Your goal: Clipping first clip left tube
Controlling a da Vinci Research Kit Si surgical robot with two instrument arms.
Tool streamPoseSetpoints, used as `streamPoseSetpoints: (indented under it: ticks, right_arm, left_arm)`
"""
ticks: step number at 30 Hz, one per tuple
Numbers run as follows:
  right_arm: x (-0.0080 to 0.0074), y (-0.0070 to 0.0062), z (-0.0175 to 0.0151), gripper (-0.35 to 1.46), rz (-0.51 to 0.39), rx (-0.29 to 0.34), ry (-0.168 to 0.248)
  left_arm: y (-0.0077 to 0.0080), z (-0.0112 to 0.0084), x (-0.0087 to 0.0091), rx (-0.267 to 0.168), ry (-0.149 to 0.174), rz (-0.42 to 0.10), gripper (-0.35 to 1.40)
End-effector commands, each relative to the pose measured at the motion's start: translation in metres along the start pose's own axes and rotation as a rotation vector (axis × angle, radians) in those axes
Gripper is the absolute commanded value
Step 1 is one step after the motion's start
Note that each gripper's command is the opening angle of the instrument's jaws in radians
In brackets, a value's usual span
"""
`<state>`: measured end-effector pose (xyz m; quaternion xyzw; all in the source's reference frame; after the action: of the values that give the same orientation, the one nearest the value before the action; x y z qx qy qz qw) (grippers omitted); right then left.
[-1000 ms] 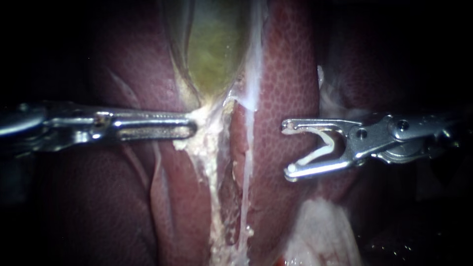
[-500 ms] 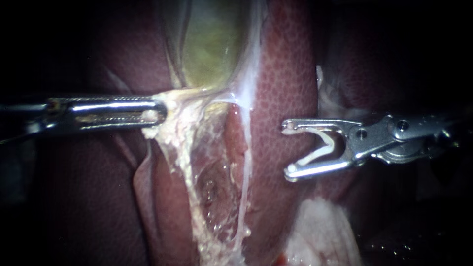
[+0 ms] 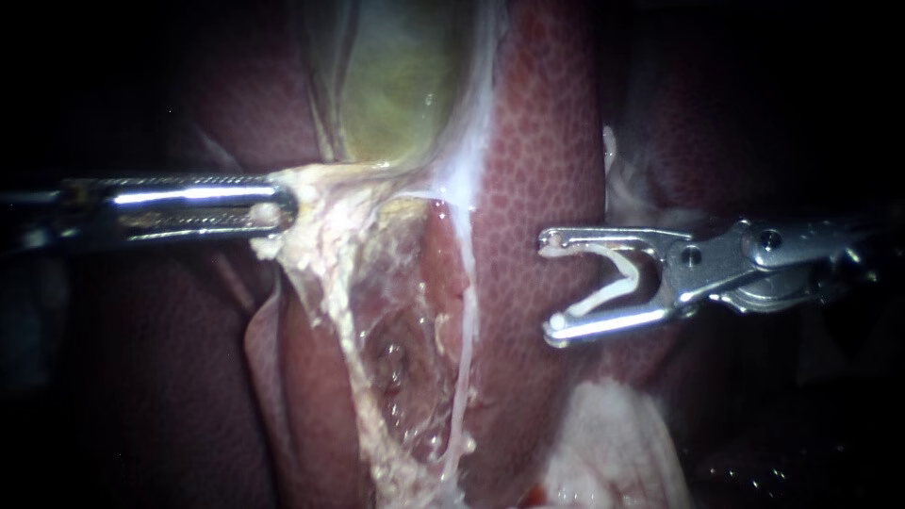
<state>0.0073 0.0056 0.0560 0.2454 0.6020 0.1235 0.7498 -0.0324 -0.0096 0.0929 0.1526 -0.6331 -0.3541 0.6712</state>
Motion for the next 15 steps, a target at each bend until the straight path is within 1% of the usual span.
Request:
streamPoseSetpoints:
  ticks: [1,7,10,13,15]
  right_arm:
    - [0.0,0.0,0.0,0.58,0.0,0.0,0.0]
    - [-0.0003,-0.0001,0.0005,0.58,-0.002,-0.001,0.0]
    - [-0.0006,-0.0002,0.0011,0.58,-0.011,0.003,0.0]
    - [-0.0012,-0.0003,0.002,0.58,-0.004,0.009,0.001]
    - [-0.0018,-0.0005,0.0029,0.58,-0.003,0.015,0.002]
  left_arm:
    - [0.0,0.0001,0.0002,-0.001,0.0,0.0,-0.35]
    - [0.0002,0.0002,0.0005,0.0,0.0,0.002,-0.35]
    - [0.0006,0.0003,0.0009,0.0,0.0,0.003,-0.35]
    - [0.0012,0.0004,0.0014,-0.001,0.0,0.004,-0.35]
    - [0.0015,0.0004,0.0016,-0.001,0.0,0.005,-0.35]
